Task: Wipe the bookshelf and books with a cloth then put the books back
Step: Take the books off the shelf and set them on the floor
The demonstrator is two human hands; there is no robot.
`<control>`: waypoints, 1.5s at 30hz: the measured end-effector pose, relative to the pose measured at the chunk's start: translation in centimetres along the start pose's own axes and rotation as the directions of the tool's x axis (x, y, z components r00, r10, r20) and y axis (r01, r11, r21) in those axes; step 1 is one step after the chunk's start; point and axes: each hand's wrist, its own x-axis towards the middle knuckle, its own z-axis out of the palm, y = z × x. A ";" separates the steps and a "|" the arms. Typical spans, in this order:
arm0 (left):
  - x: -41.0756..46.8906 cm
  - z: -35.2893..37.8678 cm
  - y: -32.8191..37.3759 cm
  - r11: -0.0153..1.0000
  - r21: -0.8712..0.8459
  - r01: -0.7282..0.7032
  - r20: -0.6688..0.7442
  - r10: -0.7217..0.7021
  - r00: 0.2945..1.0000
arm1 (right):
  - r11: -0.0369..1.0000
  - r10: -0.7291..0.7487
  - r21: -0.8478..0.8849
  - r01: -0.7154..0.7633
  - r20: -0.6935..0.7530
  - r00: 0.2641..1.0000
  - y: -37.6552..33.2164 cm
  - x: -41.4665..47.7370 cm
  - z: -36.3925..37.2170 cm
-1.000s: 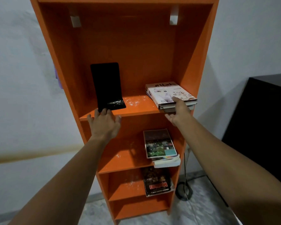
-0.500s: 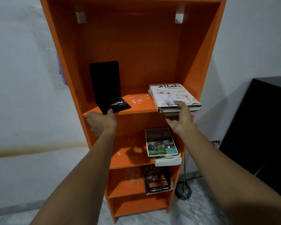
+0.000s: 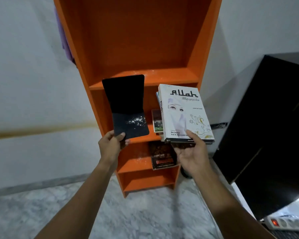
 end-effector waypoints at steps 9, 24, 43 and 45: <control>-3.2 -4.7 -14.4 0.916 0.043 0.398 -0.029 -0.397 0.917 | 0.962 0.196 -0.134 -0.239 -0.275 0.941 6.4 -2.3 -10.6; 3.8 -14.8 -64.2 0.658 -0.044 0.752 -0.340 -0.718 0.607 | 0.727 0.355 -0.188 -0.661 -0.721 0.595 35.0 17.7 -49.7; 8.1 -20.0 -92.4 0.508 0.505 0.698 -0.631 -0.335 0.700 | 0.672 -0.006 -0.394 -0.626 -0.849 0.528 52.0 26.3 -75.4; 8.3 -19.6 -91.9 0.447 0.598 0.665 -0.604 -0.295 0.741 | 0.616 -0.010 -0.402 -0.678 -0.864 0.504 51.9 26.2 -75.5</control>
